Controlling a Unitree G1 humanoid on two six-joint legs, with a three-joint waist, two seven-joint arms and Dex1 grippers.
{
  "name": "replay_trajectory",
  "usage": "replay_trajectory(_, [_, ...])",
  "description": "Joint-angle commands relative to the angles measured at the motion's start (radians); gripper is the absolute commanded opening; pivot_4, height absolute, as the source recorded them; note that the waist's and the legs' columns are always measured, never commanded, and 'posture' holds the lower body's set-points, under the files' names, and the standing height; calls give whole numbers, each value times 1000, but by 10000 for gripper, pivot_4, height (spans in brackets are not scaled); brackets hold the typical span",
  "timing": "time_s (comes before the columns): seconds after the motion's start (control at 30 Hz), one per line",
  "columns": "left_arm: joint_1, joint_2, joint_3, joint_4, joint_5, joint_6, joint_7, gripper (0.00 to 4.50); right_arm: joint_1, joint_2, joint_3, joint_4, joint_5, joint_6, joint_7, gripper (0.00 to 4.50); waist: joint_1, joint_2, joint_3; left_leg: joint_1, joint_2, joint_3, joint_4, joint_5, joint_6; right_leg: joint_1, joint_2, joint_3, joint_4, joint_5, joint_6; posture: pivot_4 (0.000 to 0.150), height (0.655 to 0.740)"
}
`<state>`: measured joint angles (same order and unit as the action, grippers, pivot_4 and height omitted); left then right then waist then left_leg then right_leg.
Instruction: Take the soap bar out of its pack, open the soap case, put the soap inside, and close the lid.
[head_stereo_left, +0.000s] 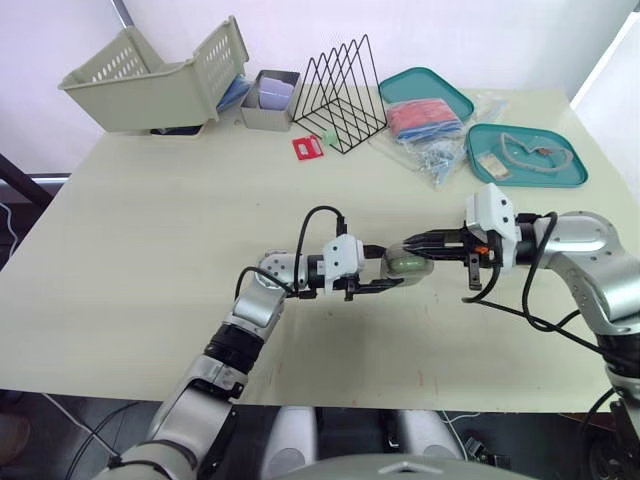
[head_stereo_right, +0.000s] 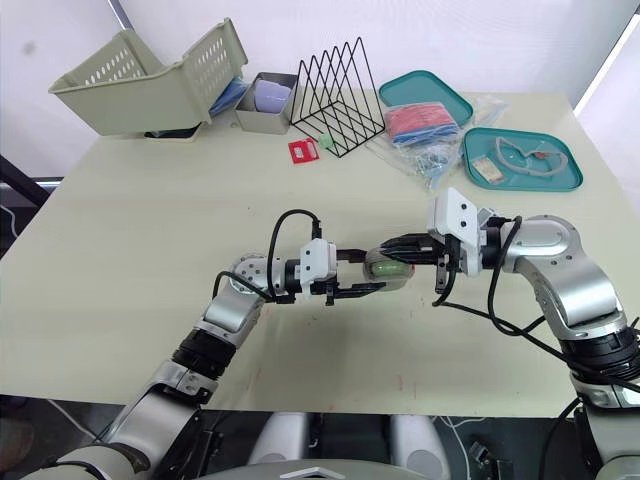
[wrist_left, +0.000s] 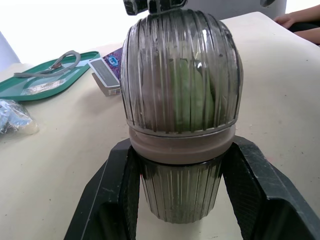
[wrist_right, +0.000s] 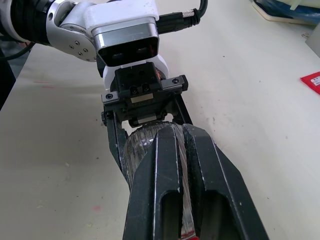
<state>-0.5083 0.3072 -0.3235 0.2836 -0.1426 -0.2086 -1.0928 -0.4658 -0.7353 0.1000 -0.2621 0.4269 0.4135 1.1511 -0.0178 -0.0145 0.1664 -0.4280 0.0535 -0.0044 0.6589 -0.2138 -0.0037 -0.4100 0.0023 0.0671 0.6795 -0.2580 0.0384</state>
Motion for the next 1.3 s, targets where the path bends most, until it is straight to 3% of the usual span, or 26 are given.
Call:
replay_trajectory(0.03, [18,21,-14,10,24,14,-16,18500,25,-12,26,13,-28,-4,10,2433,0,0,0,0,0,0,0,0,0,0,0,0,0,0,0,1500,7400])
replay_trajectory(0.77, [14,18,-15,17,28,8,-14,18500,35,4,110,62,-107,-27,-36,2433,0,-2,-4,6,0,1,-1,0,0,5,0,1,-1,-2,2,1500,7400])
replay_trajectory(0.83, [14,19,-14,17,28,8,-15,18500,23,19,83,48,-80,-22,-51,2433,-2,-3,-5,14,0,2,-5,0,0,10,0,2,-2,-2,3,1500,7400])
replay_trajectory(0.97, [10,24,-6,15,13,17,-27,18500,-74,79,-59,-17,35,67,-176,2433,-6,-3,-5,14,0,2,-6,0,0,10,0,3,-2,-3,3,1500,7400])
replay_trajectory(1.07, [-10,24,14,-10,-32,80,-41,18500,-133,102,-221,-73,136,177,-322,14548,-3,-2,-4,12,0,2,-6,0,0,9,0,3,-2,-2,2,1500,7400])
replay_trajectory(1.13, [-23,29,34,-40,-75,155,-51,18500,-92,84,-269,-130,141,201,-366,23362,3,-2,-4,10,0,2,-7,0,0,7,0,3,-2,-1,-1,1500,7400])
replay_trajectory(1.17, [-28,39,44,-66,-106,225,-57,18500,-56,76,-285,-157,126,217,-398,25746,5,-2,-4,10,0,2,-7,0,0,7,0,2,-3,-1,-1,1500,7400])
replay_trajectory(1.27, [-39,98,67,-181,-231,524,-89,18500,57,68,-311,-232,84,254,-492,42155,3,-3,-4,9,0,1,-9,0,0,7,0,1,-3,-2,-2,1500,7400])
replay_trajectory(1.3, [-42,123,84,-232,-298,642,-98,18500,97,69,-319,-249,78,275,-522,44568,-2,-3,-3,9,0,1,-10,0,0,6,0,1,-3,-2,-2,1500,7400])
